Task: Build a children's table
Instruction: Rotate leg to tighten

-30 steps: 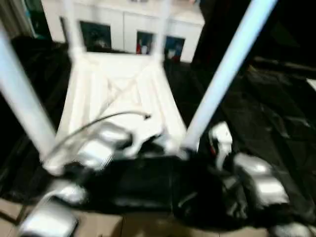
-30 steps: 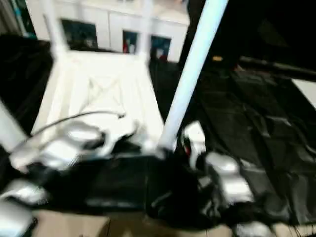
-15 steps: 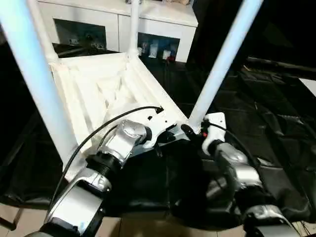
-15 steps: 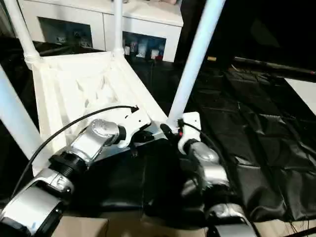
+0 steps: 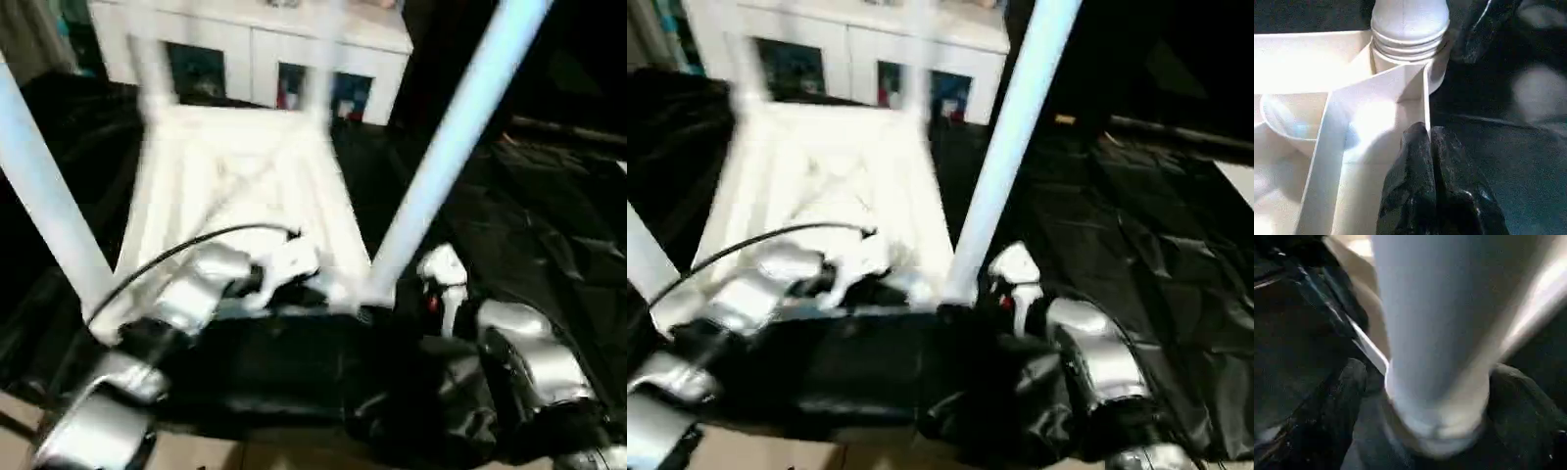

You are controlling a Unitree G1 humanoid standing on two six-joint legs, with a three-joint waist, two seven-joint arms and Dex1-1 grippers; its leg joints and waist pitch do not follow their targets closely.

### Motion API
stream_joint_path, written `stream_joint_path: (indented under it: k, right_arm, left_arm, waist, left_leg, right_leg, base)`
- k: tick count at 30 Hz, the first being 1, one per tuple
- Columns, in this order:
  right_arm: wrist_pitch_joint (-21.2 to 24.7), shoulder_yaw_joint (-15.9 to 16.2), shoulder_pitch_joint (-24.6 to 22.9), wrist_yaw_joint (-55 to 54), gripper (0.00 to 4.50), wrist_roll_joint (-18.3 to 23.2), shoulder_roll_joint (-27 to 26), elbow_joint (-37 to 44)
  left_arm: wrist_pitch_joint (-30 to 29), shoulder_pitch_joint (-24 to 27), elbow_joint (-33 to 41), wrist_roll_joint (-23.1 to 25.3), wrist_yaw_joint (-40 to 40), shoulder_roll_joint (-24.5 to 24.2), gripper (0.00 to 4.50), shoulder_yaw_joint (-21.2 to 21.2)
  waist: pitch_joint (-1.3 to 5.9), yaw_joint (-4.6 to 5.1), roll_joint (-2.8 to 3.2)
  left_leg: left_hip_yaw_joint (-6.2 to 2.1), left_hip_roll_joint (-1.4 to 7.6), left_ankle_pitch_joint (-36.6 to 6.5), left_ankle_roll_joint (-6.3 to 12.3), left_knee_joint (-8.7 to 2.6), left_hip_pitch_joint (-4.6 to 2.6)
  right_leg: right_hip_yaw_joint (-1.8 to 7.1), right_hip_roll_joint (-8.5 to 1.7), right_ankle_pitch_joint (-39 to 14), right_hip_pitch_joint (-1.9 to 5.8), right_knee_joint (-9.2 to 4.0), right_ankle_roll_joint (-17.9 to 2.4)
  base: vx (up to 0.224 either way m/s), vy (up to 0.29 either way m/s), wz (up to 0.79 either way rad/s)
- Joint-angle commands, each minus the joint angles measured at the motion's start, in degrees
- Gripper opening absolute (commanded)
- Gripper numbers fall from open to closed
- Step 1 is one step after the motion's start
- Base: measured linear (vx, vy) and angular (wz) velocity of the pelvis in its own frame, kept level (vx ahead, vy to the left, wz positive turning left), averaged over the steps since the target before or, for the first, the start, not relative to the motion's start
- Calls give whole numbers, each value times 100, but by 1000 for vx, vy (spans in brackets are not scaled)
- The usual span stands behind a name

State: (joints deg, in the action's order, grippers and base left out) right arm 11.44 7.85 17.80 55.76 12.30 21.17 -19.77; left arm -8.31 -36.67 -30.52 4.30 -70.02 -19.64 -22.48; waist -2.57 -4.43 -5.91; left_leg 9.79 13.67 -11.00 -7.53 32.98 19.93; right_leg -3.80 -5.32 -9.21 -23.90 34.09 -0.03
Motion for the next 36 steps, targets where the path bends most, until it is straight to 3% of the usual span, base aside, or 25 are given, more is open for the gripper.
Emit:
stream_joint_path:
  k: [1, 6, 8, 9, 11, 19, 27, 28, 29, 30, 32, 33, 34, 35, 36]
  right_arm:
    - [129, 229, -34, 215, 386, 166, -54, 334]
    - [181, 352, -31, 239, 386, 9, -127, 322]
    - [204, 359, -6, 225, 386, -36, -158, 249]
    - [209, 369, 10, 216, 361, -48, -155, 217]
    - [190, 414, 46, 200, 361, -96, -134, 138]
    - [85, 427, 57, 78, 281, -223, -137, -59]
    - [84, 301, 45, -177, 264, -193, -305, -240]
    - [62, 225, 59, -329, 263, -173, -396, -326]
    - [96, -70, 129, -961, 263, -103, -732, -568]
    - [123, -202, 169, -1266, 263, -74, -893, -671]
    - [207, -511, 310, -2090, 262, -9, -1318, -897]
    - [219, -549, 336, -2192, 262, 3, -1371, -925]
    - [238, -642, 407, -2421, 262, 38, -1491, -1007]
    - [238, -780, 550, -2790, 262, 74, -1653, -1192]
    - [183, -940, 756, -3242, 262, 103, -1834, -1473]
  left_arm:
    - [-71, 186, 78, 55, -284, 23, 0, -420]
    - [-168, 282, 298, 54, -406, -103, 0, -373]
    - [-233, 325, 366, 48, -429, -147, 0, -369]
    - [-261, 335, 381, 40, -425, -149, 0, -361]
    - [-315, 358, 415, 24, -414, -148, 0, -345]
    - [-425, 427, 566, 8, -396, -145, 0, -347]
    - [-527, 418, 566, -16, -327, -112, 0, -286]
    - [-581, 406, 538, -21, -271, -67, 0, -266]
    - [-709, 312, 362, 13, -6, 125, 0, -217]
    - [-758, 244, 240, 52, 182, 239, 0, -189]
    - [-854, -33, -229, 208, 896, 629, 0, -79]
    - [-871, -75, -292, 226, 998, 684, 0, -60]
    - [-945, -175, -438, 251, 1256, 820, 0, 1]
    - [-1042, -305, -614, 269, 1543, 990, 0, 69]
    - [-1145, -471, -840, 291, 1924, 1197, 0, 159]
  waist:
    - [299, 12, 92]
    - [316, -6, 80]
    - [318, -9, 21]
    - [321, -15, 39]
    - [318, -14, 62]
    - [326, -8, 40]
    - [311, 22, 29]
    - [284, 54, 90]
    - [272, 87, 117]
    - [256, 103, 122]
    - [251, 161, 94]
    - [261, 171, 165]
    - [257, 202, 114]
    - [270, 207, 114]
    - [279, 198, 168]
  left_leg:
    - [86, -8, -1379, 210, -426, -5]
    - [85, -24, -1257, 123, -418, 19]
    - [90, -29, -1141, 137, -409, 28]
    - [87, -28, -1110, 138, -408, 23]
    - [88, -32, -1052, 146, -407, 23]
    - [100, -39, -1014, 158, -392, 13]
    - [92, -43, -1148, 131, -405, 17]
    - [94, -43, -1347, 93, -424, 5]
    - [93, -54, -1580, 38, -435, 0]
    - [78, -55, -1744, 0, -447, -10]
    - [24, -86, -2197, -121, -443, -52]
    - [1, -93, -2257, -143, -445, -62]
    - [-12, -102, -2307, -112, -434, -64]
    - [-7, -112, -2259, -56, -427, -57]
    - [-16, -116, -2228, -60, -424, -64]
  right_leg:
    - [191, -187, -1493, 278, -361, -1084]
    - [195, -190, -1376, 294, -334, -1033]
    - [191, -186, -1275, 303, -318, -1047]
    - [193, -192, -1247, 304, -304, -1057]
    - [195, -191, -1182, 306, -302, -1075]
    - [196, -183, -1093, 309, -294, -1104]
    - [194, -182, -1333, 301, -321, -1026]
    - [198, -170, -1464, 270, -360, -994]
    - [197, -163, -1671, 262, -395, -955]
    - [187, -167, -1893, 241, -407, -930]
    - [143, -187, -2906, 206, -516, -621]
    - [137, -195, -3055, 213, -532, -555]
    - [112, -195, -3271, 213, -584, -439]
    - [119, -195, -3281, 207, -600, -403]
    - [120, -198, -3212, 201, -584, -423]
  base:
    - [0, 0, 0]
    - [0, 0, 0]
    - [0, 0, 0]
    - [0, 0, 0]
    - [0, 0, 0]
    - [0, 0, 0]
    - [0, 0, 0]
    - [0, 0, 0]
    - [0, 0, 0]
    - [0, 0, 0]
    - [0, 0, 0]
    - [-57, 5, -5]
    - [0, 0, 0]
    - [0, 0, 0]
    - [0, 0, 0]
